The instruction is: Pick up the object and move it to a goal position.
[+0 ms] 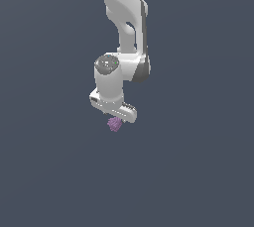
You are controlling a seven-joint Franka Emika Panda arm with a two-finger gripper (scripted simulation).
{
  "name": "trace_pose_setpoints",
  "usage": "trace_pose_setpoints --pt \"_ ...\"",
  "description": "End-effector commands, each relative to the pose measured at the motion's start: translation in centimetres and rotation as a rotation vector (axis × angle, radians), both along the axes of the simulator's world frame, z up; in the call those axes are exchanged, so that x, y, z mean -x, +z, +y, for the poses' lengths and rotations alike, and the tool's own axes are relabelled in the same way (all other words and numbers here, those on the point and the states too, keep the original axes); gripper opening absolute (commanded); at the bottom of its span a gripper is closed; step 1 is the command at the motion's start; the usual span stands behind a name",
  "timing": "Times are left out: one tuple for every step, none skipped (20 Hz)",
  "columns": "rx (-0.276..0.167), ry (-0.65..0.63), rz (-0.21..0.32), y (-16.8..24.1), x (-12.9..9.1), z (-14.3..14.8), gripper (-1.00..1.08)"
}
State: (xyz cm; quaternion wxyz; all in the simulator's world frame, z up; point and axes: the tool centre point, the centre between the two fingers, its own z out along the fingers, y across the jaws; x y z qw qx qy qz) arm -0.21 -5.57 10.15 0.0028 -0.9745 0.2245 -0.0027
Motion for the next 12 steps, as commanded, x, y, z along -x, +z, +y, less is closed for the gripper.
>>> trace_pose_setpoints --pt "0.002 -0.034 0.003 -0.6 0.2 -0.5 1.0" --pt "0.003 -0.042 0.005 -0.8 0.2 -0.6 1.0" --pt "0.003 -0.049 0.005 -0.9 0.3 -0.7 1.0" --pt "0.004 -0.054 0.006 -1.0 0.3 -0.8 1.0" --pt "0.004 -0.057 0.006 -1.1 0.3 -0.8 1.0" --pt "0.004 -0.058 0.007 -1.1 0.3 -0.9 1.0" --pt "0.004 -0.052 0.007 -1.0 0.3 -0.8 1.0" --pt "0.004 -0.052 0.007 -1.1 0.3 -0.8 1.0" --pt "0.004 -0.052 0.007 -1.2 0.3 -0.8 1.0" --pt "0.004 -0.052 0.007 -1.4 0.3 -0.8 1.0" --pt "0.004 -0.052 0.007 -1.6 0.3 -0.8 1.0" --pt "0.004 -0.053 0.007 -2.0 0.3 -0.8 1.0"
